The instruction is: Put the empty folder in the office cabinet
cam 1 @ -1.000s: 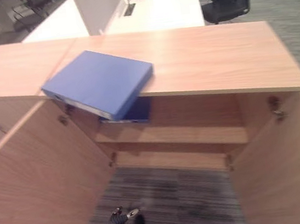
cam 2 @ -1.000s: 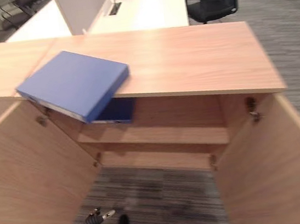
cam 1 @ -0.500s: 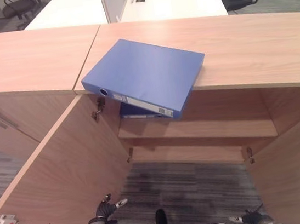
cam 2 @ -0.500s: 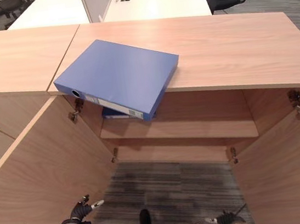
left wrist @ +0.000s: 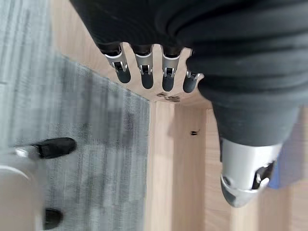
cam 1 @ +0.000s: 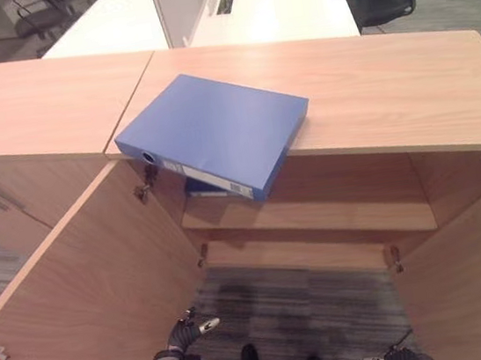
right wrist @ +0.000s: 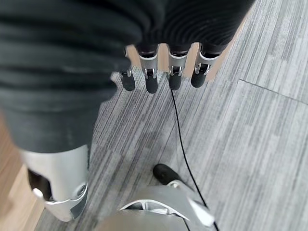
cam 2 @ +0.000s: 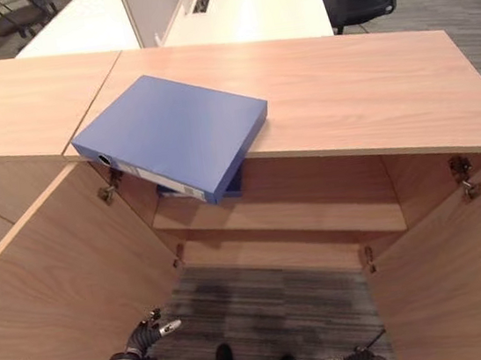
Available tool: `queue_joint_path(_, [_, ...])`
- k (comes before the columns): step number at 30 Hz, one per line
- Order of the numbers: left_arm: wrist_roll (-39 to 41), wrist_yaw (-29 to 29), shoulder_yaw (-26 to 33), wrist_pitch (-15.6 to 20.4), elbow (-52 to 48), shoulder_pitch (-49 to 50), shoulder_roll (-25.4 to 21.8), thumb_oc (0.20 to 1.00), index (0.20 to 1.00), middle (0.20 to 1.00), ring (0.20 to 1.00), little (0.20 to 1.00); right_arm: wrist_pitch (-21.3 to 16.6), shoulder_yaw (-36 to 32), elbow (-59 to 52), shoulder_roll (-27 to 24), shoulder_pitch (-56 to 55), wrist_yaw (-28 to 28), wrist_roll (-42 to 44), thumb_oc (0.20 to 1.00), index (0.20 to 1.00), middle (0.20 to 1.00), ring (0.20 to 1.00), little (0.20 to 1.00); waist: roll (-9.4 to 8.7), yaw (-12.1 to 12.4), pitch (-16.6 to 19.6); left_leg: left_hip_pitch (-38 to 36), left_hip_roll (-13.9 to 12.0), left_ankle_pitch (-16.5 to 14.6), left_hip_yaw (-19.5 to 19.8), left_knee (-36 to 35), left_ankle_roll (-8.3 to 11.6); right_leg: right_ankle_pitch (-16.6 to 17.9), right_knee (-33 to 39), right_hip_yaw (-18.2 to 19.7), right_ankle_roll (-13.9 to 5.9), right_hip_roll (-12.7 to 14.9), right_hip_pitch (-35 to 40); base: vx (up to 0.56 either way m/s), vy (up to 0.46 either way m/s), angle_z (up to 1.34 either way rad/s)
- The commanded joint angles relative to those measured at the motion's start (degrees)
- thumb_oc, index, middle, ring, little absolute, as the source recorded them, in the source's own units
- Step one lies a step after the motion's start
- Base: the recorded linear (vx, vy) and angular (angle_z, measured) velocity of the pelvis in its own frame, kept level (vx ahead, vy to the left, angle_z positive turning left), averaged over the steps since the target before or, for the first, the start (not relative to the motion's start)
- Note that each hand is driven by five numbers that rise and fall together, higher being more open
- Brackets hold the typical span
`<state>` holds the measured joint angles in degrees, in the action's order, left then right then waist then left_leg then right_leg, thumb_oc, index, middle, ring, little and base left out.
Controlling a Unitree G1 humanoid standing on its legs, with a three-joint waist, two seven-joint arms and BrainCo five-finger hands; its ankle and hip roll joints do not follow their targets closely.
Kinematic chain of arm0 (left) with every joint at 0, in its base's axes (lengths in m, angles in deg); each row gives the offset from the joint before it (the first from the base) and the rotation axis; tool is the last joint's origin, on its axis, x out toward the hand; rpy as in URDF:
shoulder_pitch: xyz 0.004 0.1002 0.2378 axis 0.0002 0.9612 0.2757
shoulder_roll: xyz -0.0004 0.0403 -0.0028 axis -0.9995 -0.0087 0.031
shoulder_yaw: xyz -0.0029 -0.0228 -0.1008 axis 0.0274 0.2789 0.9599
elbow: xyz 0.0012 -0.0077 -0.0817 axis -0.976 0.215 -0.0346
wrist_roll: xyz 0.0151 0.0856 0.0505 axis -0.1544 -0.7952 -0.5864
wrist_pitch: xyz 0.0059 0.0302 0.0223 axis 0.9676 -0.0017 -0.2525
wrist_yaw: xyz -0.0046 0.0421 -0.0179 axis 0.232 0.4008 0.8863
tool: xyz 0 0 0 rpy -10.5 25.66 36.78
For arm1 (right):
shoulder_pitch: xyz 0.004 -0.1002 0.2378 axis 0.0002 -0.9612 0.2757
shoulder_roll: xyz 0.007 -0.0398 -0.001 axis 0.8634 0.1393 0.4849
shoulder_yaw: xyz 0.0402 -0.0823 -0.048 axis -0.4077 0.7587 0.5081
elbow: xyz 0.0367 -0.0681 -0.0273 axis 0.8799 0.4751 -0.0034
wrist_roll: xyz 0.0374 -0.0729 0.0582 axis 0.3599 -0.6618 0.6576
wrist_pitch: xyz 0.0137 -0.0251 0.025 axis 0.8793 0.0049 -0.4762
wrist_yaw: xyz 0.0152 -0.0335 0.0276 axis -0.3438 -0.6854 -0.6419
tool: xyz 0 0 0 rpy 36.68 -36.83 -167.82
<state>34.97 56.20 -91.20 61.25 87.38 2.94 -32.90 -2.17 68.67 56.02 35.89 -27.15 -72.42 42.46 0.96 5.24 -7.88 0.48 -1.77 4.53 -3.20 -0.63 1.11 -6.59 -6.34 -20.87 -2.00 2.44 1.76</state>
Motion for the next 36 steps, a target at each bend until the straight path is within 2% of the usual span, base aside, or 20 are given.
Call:
queue_joint_path(1, [0.17,-1.43,0.20,2.48,-6.79,-1.06,-1.35,1.000,1.000,1.000,1.000,1.000,-0.39,-0.14,1.30,-0.92,2.68,1.11,3.83,1.000,1.000,1.000,1.000,1.000,-3.77,-0.79,-0.61,1.05,1.55,-4.03,-2.71,1.46,0.16,7.44,10.15,1.70,-4.06,1.41,2.45,0.01,-0.035,0.51])
queue_joint_path(6, [2.30,-0.29,4.16,3.35,-14.86,3.50,-1.53,1.000,1.000,1.000,1.000,1.000,-1.38,-4.68,1.52,0.40,0.26,1.43,11.28,1.000,1.000,1.000,1.000,1.000,-3.28,-1.16,1.38,-2.08,1.50,-3.09,-3.72,-3.96,0.20,7.13,11.34,0.95,-4.71,0.81,3.61,0.09,0.003,0.18])
queue_joint_path(11, [-4.03,4.25,10.77,6.37,-30.66,9.69,-2.73,1.000,1.000,1.000,1.000,1.000,-2.51,-6.74,1.15,3.29,-1.72,2.48,17.40,1.000,1.000,1.000,1.000,1.000,-3.74,-0.02,1.92,-3.21,1.44,-4.07,-3.51,-4.37,0.47,6.83,11.34,1.05,-4.84,0.79,4.13,0.06,-0.003,0.04])
queue_joint_path(16, [-15.71,17.63,16.29,11.25,-39.28,11.04,-3.95,1.000,1.000,1.000,1.000,1.000,-4.55,-6.00,0.23,5.98,-3.85,4.87,20.82,1.000,1.000,1.000,1.000,1.000,-4.67,0.76,2.03,-3.88,1.21,-4.91,-3.34,-4.37,0.97,6.31,11.34,1.00,-4.96,0.73,4.73,0.03,-0.012,0.11])
queue_joint_path(21, [-22.72,28.88,19.28,12.87,-44.61,11.12,-3.67,1.000,1.000,1.000,1.000,1.000,-6.09,-6.07,0.54,7.48,-4.35,7.20,23.69,1.000,1.000,1.000,1.000,1.000,-5.27,1.15,2.08,-3.99,0.99,-4.98,-3.10,-4.37,1.31,6.36,11.34,0.69,-5.10,0.89,4.91,0.02,-0.009,0.03])
queue_joint_path(26, [-25.77,33.73,19.41,13.49,-48.72,9.38,-4.79,1.000,1.000,1.000,1.000,1.000,-6.17,-5.19,1.32,7.84,-4.13,8.31,23.52,1.000,1.000,1.000,1.000,1.000,-5.47,1.19,2.37,-4.16,0.89,-5.08,-2.95,-4.37,1.49,6.34,11.34,0.54,-5.19,0.89,5.00,0.01,-0.003,0.02])
queue_joint_path(30, [-31.11,35.74,17.17,13.57,-51.84,4.34,-8.32,1.000,1.000,1.000,1.000,1.000,-6.33,-3.96,2.27,8.00,-3.49,8.83,22.83,1.000,1.000,1.000,1.000,1.000,-5.44,0.81,2.97,-4.51,0.80,-5.66,-3.13,-4.37,1.63,6.19,11.34,0.82,-5.36,0.87,5.21,0.01,-0.004,0.03])
queue_joint_path(35, [-37.59,33.83,11.99,12.53,-52.27,-2.11,-13.83,1.000,1.000,1.000,1.000,1.000,-6.73,-3.69,2.95,7.55,-2.25,9.83,21.66,1.000,1.000,1.000,1.000,1.000,-5.20,-0.31,3.85,-5.06,0.97,-6.00,-3.67,-4.37,1.46,6.61,11.34,1.48,-5.44,0.95,5.18,0.00,0.010,-0.03])
queue_joint_path(36, [-40.28,30.92,10.14,12.15,-51.74,-4.53,-16.62,1.000,1.000,1.000,1.000,1.000,-6.62,-3.94,3.06,7.20,-2.13,9.90,21.63,1.000,1.000,1.000,1.000,1.000,-4.98,-1.24,4.59,-5.30,1.15,-6.35,-4.08,-4.37,1.34,6.79,11.34,1.96,-5.51,0.94,5.07,0.02,0.029,-0.11])
